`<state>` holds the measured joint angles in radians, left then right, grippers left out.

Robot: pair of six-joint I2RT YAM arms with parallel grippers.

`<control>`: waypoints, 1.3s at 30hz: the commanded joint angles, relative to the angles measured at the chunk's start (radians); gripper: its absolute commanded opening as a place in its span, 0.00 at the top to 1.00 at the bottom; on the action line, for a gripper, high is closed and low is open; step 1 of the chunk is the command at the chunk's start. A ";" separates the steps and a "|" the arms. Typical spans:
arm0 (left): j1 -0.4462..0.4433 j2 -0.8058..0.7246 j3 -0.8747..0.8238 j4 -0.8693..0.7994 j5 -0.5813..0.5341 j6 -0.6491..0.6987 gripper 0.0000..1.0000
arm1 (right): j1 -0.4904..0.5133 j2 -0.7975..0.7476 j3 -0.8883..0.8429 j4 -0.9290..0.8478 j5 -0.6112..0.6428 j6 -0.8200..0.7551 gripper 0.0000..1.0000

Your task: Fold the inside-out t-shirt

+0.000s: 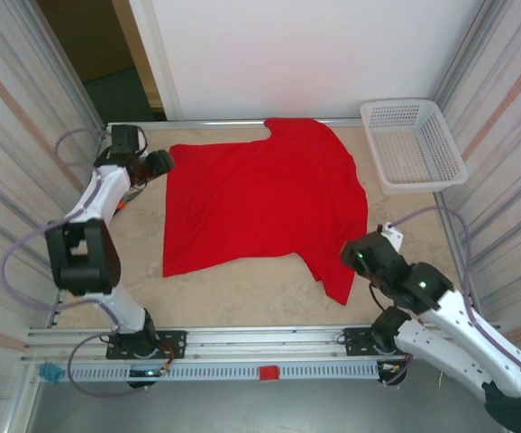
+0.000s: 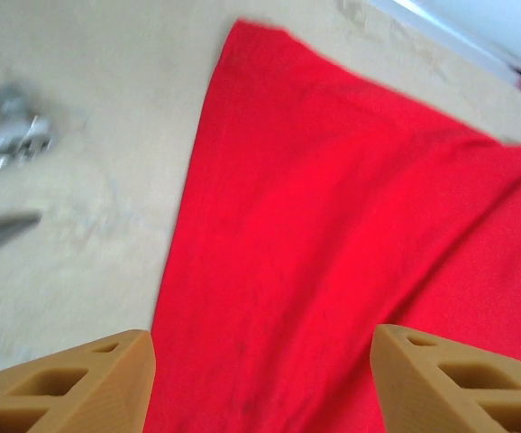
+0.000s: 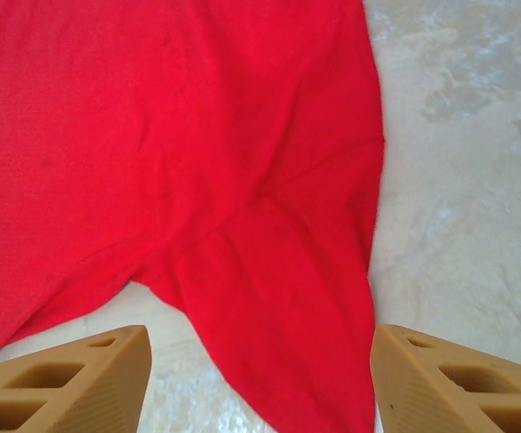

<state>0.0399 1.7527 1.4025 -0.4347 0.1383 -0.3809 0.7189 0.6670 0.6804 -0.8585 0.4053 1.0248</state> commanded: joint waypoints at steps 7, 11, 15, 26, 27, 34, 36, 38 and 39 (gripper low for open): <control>-0.061 0.247 0.218 0.040 0.005 0.006 0.36 | -0.292 0.486 -0.044 0.571 -0.393 -0.163 0.41; -0.081 0.294 0.244 0.038 0.019 -0.017 0.37 | -0.291 0.633 -0.014 0.634 -0.446 -0.174 0.44; -0.101 0.260 0.149 0.093 0.021 -0.032 0.36 | -0.287 0.695 -0.076 0.686 -0.440 -0.119 0.45; -0.096 0.125 -0.059 0.155 -0.019 -0.042 0.36 | -0.178 0.473 -0.271 0.490 -0.250 0.134 0.41; -0.096 0.116 -0.059 0.152 -0.031 -0.040 0.36 | -0.168 0.429 -0.284 0.458 -0.237 0.177 0.41; -0.079 0.130 0.032 0.135 -0.075 -0.023 0.35 | -0.173 0.178 -0.361 0.345 -0.195 0.237 0.39; -0.076 0.178 0.106 0.107 -0.074 0.004 0.35 | -0.208 0.173 -0.357 0.349 -0.215 0.201 0.39; -0.076 0.235 0.195 0.079 -0.066 0.046 0.35 | -0.234 0.193 -0.348 0.365 -0.243 0.161 0.39; -0.076 0.269 0.244 0.057 -0.070 0.066 0.35 | -0.241 0.205 -0.342 0.377 -0.256 0.138 0.39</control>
<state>-0.0395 1.9533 1.5429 -0.3367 0.0860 -0.3847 0.5011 0.8551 0.3286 -0.4549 0.1581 1.1961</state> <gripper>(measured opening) 0.646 0.608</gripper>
